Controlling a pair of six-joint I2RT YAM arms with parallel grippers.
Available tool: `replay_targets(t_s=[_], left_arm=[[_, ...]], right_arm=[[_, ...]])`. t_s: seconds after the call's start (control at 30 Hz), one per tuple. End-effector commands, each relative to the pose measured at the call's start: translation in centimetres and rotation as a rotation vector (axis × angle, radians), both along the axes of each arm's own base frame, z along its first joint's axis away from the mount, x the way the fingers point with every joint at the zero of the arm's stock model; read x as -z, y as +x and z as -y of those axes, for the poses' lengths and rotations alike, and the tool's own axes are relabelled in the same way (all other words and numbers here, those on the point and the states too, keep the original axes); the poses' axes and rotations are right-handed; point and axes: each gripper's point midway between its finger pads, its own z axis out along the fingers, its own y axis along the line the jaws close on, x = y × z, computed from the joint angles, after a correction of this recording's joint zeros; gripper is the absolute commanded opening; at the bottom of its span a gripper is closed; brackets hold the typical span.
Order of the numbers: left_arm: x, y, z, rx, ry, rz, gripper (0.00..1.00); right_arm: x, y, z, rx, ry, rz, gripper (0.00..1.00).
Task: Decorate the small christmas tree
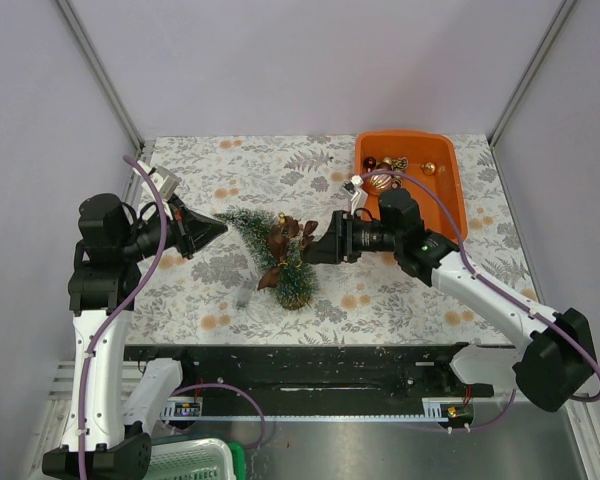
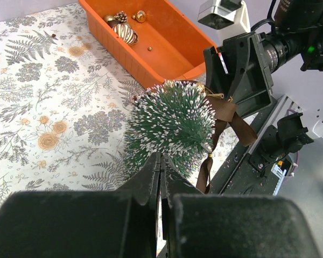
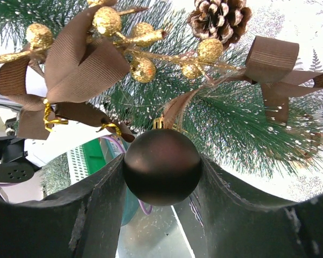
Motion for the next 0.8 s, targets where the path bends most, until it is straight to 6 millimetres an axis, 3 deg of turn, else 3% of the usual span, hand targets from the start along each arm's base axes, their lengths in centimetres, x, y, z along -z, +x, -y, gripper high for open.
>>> replay_targets(t_s=[0.0, 0.13, 0.43, 0.57, 0.77], left_arm=[[-1.2, -0.2, 0.2, 0.014, -0.003, 0.067, 0.0], [-1.2, -0.2, 0.2, 0.017, -0.003, 0.065, 0.0], [-1.5, -0.4, 0.2, 0.022, -0.002, 0.08, 0.0], [-1.9, -0.6, 0.2, 0.019, -0.001, 0.09, 0.0], [-1.7, -0.5, 0.2, 0.017, -0.002, 0.083, 0.0]], right_arm=[[-0.8, 0.1, -0.4, -0.005, 0.029, 0.041, 0.25], [0.6, -0.4, 0.3, 0.018, 0.009, 0.03, 0.24], [6.2, 0.1, 1.6, 0.088, -0.102, -0.011, 0.23], [6.6, 0.6, 1.1, 0.092, -0.086, -0.003, 0.22], [6.6, -0.8, 1.1, 0.069, -0.076, -0.007, 0.21]])
